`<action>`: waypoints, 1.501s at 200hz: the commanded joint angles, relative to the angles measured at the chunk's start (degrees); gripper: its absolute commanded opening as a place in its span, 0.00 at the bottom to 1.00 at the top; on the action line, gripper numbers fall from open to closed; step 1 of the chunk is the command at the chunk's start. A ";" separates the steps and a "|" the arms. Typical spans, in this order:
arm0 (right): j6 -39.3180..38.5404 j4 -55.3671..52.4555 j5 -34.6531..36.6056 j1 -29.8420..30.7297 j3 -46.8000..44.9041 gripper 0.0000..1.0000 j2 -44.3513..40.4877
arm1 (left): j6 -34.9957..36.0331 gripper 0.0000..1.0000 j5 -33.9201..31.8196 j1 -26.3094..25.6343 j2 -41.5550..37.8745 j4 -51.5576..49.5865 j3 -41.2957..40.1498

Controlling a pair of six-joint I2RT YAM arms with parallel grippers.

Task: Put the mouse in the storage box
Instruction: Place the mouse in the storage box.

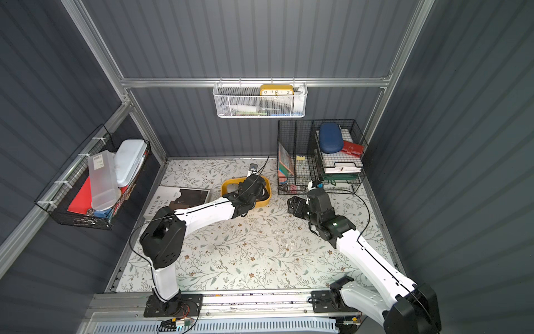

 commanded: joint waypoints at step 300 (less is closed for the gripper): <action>-0.81 0.84 -0.07 -1.00 -1.03 0.84 2.96 | 2.00 0.68 3.51 -3.12 1.62 -1.82 9.45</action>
